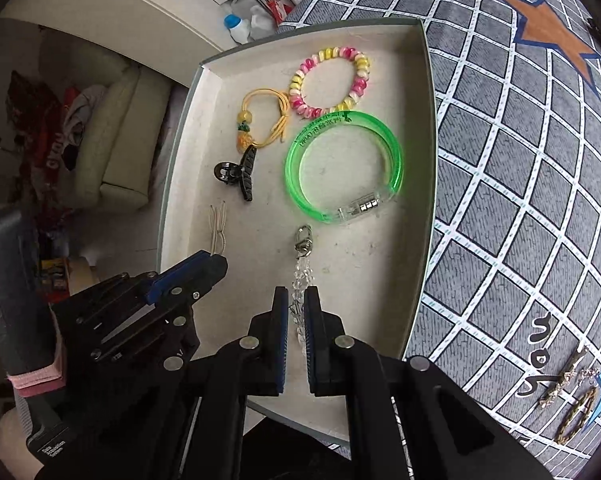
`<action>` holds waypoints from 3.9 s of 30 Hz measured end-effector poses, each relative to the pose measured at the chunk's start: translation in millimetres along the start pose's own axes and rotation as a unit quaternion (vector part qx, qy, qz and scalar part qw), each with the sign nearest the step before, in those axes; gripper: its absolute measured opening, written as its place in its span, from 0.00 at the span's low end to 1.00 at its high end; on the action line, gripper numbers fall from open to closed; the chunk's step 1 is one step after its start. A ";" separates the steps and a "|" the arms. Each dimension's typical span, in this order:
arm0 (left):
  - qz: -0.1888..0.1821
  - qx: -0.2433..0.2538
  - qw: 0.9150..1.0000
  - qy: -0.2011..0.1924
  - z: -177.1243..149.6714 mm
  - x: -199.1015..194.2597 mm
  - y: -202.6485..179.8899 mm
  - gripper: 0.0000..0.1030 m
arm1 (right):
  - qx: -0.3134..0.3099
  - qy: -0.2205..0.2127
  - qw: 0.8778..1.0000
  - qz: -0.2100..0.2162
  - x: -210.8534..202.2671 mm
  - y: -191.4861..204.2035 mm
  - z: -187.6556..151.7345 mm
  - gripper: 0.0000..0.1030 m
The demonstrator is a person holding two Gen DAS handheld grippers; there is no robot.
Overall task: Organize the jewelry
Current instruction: 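Lower the chain and bunny clip into the tray and open both tools, then move the left tool to the pink star hair clip while the right nears the braided bracelet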
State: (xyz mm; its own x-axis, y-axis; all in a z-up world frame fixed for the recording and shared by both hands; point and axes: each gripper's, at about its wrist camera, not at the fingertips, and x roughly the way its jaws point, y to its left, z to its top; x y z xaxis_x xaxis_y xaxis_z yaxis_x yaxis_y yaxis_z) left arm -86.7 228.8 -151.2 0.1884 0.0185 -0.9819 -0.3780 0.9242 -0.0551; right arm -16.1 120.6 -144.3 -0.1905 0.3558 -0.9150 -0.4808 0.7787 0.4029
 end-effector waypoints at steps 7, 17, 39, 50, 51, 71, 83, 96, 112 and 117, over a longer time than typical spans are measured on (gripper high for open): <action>0.010 -0.003 1.000 -0.002 13.2 16.1 -3.3 0.14 | -0.008 0.003 0.999 -0.041 17.3 -4.4 16.5 0.08; 0.025 0.002 0.999 -0.021 32.4 19.3 -2.9 0.15 | 0.010 -0.007 0.998 -0.062 20.2 -14.2 38.1 0.08; 0.045 0.017 0.999 -0.006 28.5 6.5 -13.1 0.15 | 0.033 -0.063 0.996 -0.047 -46.3 -23.6 26.2 0.55; 0.051 0.045 0.998 0.008 24.2 -0.4 -27.7 0.48 | 0.131 -0.079 0.985 -0.073 -80.6 -91.5 -37.4 0.66; 0.054 0.042 0.998 0.007 23.9 -2.3 -28.4 1.00 | 0.141 -0.081 0.984 -0.077 -82.7 -97.8 -43.4 0.69; 0.034 0.153 0.987 -0.036 19.5 -46.9 -128.4 1.00 | 0.306 -0.075 0.940 -0.128 -111.9 -203.1 -178.4 0.79; -0.009 0.227 0.974 -0.001 15.7 -33.5 -210.3 1.00 | 0.322 -0.073 0.933 -0.147 -114.7 -230.0 -212.8 0.79; -0.013 0.264 0.964 0.035 -8.4 -5.6 -255.6 1.00 | 0.268 -0.073 0.937 -0.213 -92.5 -240.8 -187.1 0.79; -0.004 0.287 0.956 0.061 -31.3 30.3 -284.0 1.00 | 0.211 -0.084 0.943 -0.244 -76.5 -254.2 -173.6 0.65; 0.004 0.295 0.953 0.064 -33.7 37.5 -289.2 1.00 | 0.198 -0.085 0.946 -0.242 -83.9 -261.9 -174.5 0.54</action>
State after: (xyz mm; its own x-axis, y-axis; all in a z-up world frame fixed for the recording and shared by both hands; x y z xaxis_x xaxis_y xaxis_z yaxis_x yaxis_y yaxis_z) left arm -0.9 -50.7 -178.2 0.0606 0.0156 -0.9980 0.2040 0.9786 0.0277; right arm -23.5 -203.4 -177.1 0.1272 -0.0408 -0.9910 -0.1114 0.9922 -0.0551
